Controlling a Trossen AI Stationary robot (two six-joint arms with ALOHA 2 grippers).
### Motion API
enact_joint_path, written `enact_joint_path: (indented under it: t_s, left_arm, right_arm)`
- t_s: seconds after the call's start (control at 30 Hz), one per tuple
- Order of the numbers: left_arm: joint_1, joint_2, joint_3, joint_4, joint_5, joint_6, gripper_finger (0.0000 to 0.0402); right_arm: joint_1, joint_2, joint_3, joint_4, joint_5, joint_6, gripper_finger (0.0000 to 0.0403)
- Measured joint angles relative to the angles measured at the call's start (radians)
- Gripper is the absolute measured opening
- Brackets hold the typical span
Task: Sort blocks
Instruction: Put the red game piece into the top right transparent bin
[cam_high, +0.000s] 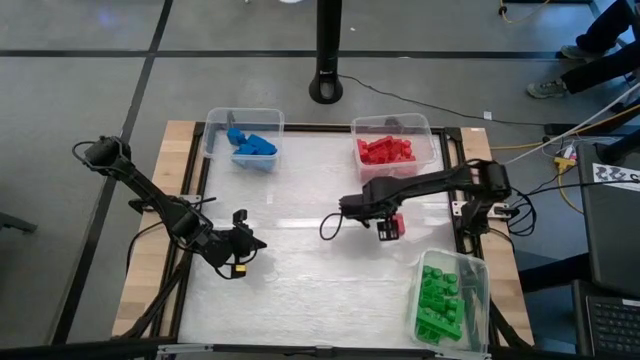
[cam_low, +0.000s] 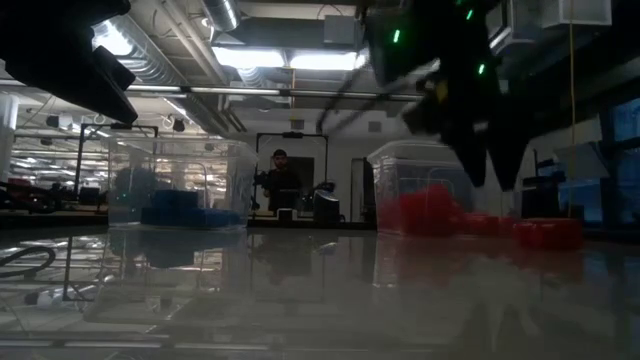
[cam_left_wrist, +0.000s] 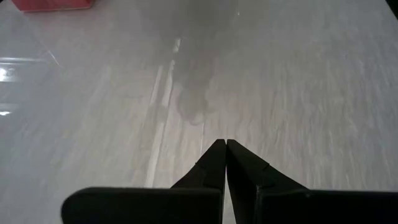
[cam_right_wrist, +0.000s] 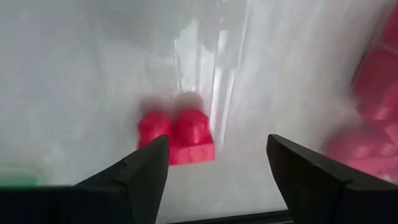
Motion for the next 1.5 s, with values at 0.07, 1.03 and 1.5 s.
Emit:
enact_joint_path:
  t_s: [0.07,1.03,1.5]
  left_arm:
    - [0.000,0.000,0.000,0.000,0.000,0.000,0.0004]
    - [0.000,0.000,0.000,0.001,0.000,-0.021,0.0004]
    - [0.000,0.000,0.000,0.002,0.009,-0.018,0.0004]
  right_arm:
    - [0.026,-0.037,0.004,-0.005,0.002,0.017,0.0269]
    - [0.200,-0.109,-0.072,-0.066,0.140,0.084,0.0381]
    - [0.134,-0.143,-0.239,0.056,0.014,0.065,0.0370]
